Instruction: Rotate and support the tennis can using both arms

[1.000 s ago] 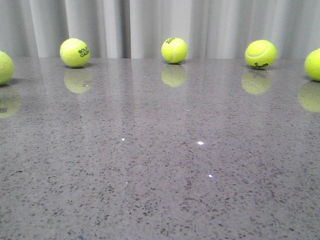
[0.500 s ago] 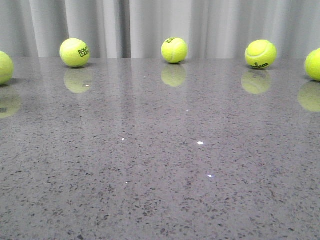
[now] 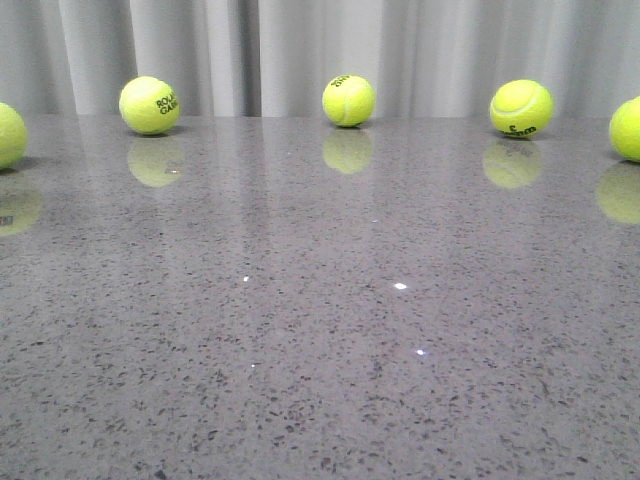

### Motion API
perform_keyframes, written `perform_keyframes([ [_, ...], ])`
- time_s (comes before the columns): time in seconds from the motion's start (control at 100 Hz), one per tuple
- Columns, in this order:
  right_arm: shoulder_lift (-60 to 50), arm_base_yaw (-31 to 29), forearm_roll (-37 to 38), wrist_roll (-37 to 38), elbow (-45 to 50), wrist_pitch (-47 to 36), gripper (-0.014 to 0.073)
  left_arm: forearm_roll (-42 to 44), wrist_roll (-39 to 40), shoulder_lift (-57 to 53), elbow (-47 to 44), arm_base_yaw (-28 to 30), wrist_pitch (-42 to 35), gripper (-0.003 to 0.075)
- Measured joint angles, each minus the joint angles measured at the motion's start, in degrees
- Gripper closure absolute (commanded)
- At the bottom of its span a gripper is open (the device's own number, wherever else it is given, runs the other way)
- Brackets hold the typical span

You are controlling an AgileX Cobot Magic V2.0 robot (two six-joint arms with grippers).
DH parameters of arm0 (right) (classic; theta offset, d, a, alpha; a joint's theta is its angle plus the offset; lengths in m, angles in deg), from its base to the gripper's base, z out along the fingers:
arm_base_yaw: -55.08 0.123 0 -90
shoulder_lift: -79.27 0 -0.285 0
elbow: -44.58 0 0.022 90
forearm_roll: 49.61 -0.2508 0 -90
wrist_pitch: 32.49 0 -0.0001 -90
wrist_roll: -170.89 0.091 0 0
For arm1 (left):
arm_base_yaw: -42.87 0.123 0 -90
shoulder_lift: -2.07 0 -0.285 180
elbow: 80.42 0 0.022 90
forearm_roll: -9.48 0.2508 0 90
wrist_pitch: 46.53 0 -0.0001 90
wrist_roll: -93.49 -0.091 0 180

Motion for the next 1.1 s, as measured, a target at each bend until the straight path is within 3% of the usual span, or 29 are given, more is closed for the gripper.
perform_keyframes([
  [0.86,0.0,0.0,0.0,0.0,0.0,0.0,0.0659,0.1,0.0,0.0,0.0,0.0,-0.6,0.0741],
  [1.1,0.0,0.0,0.0,0.0,0.0,0.0,0.0659,1.3,0.0,-4.6,-3.4,3.4,-1.8,0.0741],
])
